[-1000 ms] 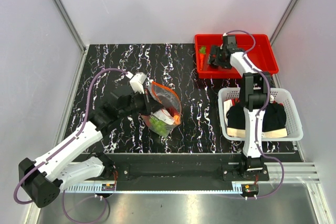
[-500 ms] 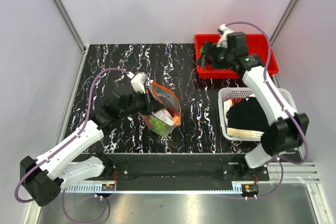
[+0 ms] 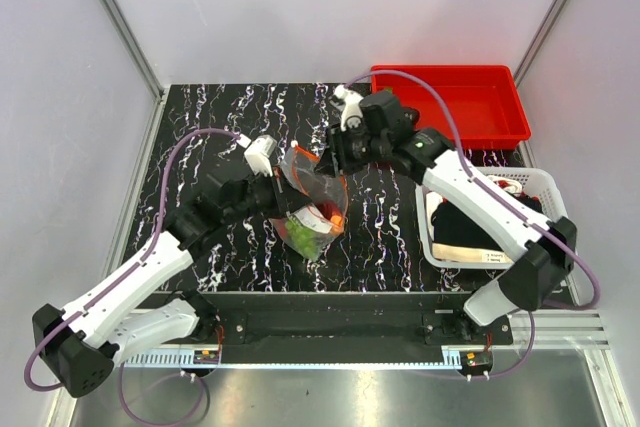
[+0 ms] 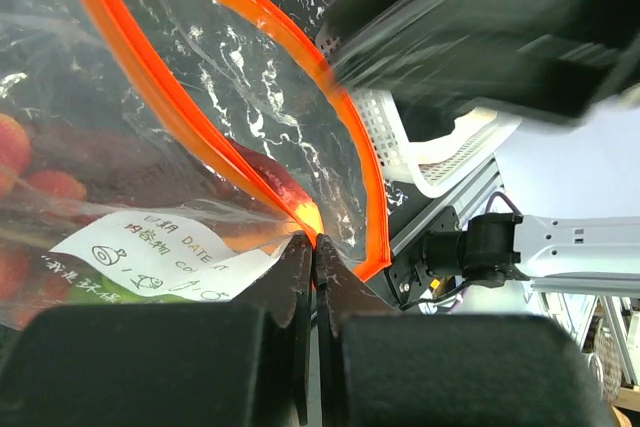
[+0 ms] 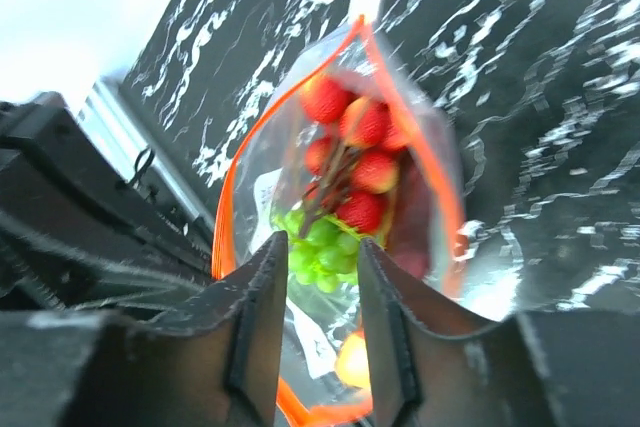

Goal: Open the zip-top bag and remove the fake food

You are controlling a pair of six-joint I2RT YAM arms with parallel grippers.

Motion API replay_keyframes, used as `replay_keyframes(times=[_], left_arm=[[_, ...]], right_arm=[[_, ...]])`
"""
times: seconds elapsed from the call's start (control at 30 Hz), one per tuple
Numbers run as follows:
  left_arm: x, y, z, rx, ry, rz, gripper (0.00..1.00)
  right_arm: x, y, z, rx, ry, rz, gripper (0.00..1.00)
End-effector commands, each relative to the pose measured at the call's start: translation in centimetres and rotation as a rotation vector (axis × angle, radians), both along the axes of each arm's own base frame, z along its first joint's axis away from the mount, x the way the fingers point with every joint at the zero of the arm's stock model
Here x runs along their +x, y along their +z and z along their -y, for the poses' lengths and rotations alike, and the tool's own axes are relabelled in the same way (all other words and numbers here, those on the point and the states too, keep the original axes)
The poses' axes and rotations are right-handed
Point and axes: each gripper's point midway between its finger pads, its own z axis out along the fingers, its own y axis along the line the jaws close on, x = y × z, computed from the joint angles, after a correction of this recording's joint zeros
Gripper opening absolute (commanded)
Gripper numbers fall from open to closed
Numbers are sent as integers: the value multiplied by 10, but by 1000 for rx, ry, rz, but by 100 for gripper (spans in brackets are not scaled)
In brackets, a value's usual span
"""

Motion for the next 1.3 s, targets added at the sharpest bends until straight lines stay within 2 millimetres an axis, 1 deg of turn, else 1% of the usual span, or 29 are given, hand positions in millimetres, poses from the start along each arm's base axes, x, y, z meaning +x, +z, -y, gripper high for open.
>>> replay_keyframes(times=[0.0, 0.03, 0.07, 0.1, 0.17, 0.2, 0.27, 0.3, 0.33, 0.4, 0.43, 0.47, 0.53, 0.57, 0.63, 0.73, 0.87, 0.93, 1.03, 1.07, 1.2, 1.23, 1.27], left_arm=[[7, 44, 6, -74, -4, 107, 0], [9, 44, 7, -73, -5, 107, 0], [9, 47, 8, -74, -5, 111, 0], [10, 48, 8, -75, -5, 113, 0], [12, 48, 9, -74, -6, 113, 0], [12, 48, 10, -75, -7, 111, 0], [14, 47, 13, -81, -14, 105, 0], [14, 47, 14, -83, -16, 104, 0], [14, 46, 16, -85, -18, 100, 0], [15, 45, 18, -88, -24, 96, 0], [16, 45, 19, -91, -26, 93, 0], [15, 44, 20, -92, -29, 91, 0], [15, 41, 21, -98, -29, 84, 0], [15, 41, 21, -100, -30, 83, 0], [15, 41, 22, -103, -30, 82, 0], [16, 40, 23, -105, -33, 80, 0], [16, 41, 24, -109, -35, 82, 0], [17, 40, 25, -108, -36, 77, 0], [18, 38, 26, -109, -37, 73, 0], [18, 38, 26, -111, -38, 73, 0], [17, 38, 26, -113, -39, 72, 0], [17, 37, 26, -111, -36, 72, 0], [16, 38, 25, -112, -35, 75, 0]], right_arm=[[-9, -31, -24, 14, 60, -103, 39], [-12, -37, -27, 21, 62, -129, 38], [-12, -36, -32, 50, 80, -125, 38], [-13, -49, -32, 43, 75, -154, 39], [-13, -56, -36, 53, 86, -163, 38], [-12, -65, -38, 46, 87, -185, 39], [-14, -69, -42, 60, 108, -201, 42], [-16, -75, -44, 63, 110, -225, 43], [-17, -75, -48, 81, 126, -226, 44], [-20, -81, -49, 94, 127, -255, 46], [-20, -80, -52, 110, 136, -251, 47], [-21, -82, -53, 111, 141, -258, 50], [-24, -85, -56, 115, 151, -266, 52], [-26, -90, -56, 111, 152, -280, 54], [-29, -89, -59, 132, 169, -289, 57], [-34, -98, -63, 127, 184, -309, 59], [-36, -110, -69, 123, 204, -338, 58], [-38, -109, -74, 137, 218, -342, 57], [-40, -115, -81, 145, 225, -364, 53], [-40, -121, -83, 143, 224, -381, 53], [-42, -129, -88, 151, 229, -405, 52], [-42, -130, -89, 152, 229, -407, 50], [-43, -132, -89, 149, 227, -417, 46]])
